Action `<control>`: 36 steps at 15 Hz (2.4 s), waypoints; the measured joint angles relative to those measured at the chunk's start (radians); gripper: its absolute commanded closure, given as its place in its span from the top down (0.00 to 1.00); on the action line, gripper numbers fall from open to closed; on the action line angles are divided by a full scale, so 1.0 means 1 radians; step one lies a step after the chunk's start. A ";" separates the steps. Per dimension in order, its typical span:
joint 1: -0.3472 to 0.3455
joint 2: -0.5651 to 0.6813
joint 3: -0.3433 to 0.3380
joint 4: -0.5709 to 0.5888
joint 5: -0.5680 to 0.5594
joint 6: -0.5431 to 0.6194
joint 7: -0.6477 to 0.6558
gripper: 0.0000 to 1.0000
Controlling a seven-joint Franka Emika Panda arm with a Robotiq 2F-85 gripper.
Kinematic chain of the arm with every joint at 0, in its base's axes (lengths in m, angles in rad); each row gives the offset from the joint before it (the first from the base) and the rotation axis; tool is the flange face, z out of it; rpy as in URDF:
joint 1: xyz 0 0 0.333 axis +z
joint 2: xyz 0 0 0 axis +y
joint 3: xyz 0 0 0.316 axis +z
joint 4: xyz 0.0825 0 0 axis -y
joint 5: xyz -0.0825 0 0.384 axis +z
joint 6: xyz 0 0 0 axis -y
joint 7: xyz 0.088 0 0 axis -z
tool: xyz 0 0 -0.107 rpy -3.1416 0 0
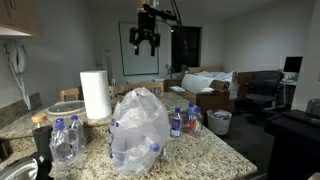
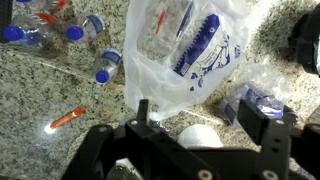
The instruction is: Put the water bottles into the plastic bag.
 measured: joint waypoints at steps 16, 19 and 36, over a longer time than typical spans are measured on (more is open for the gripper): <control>-0.189 -0.060 -0.206 -0.321 0.152 0.095 -0.280 1.00; -0.223 0.021 -0.228 -0.330 0.152 0.167 -0.288 1.00; -0.160 0.333 -0.167 -0.274 0.077 0.366 -0.246 0.20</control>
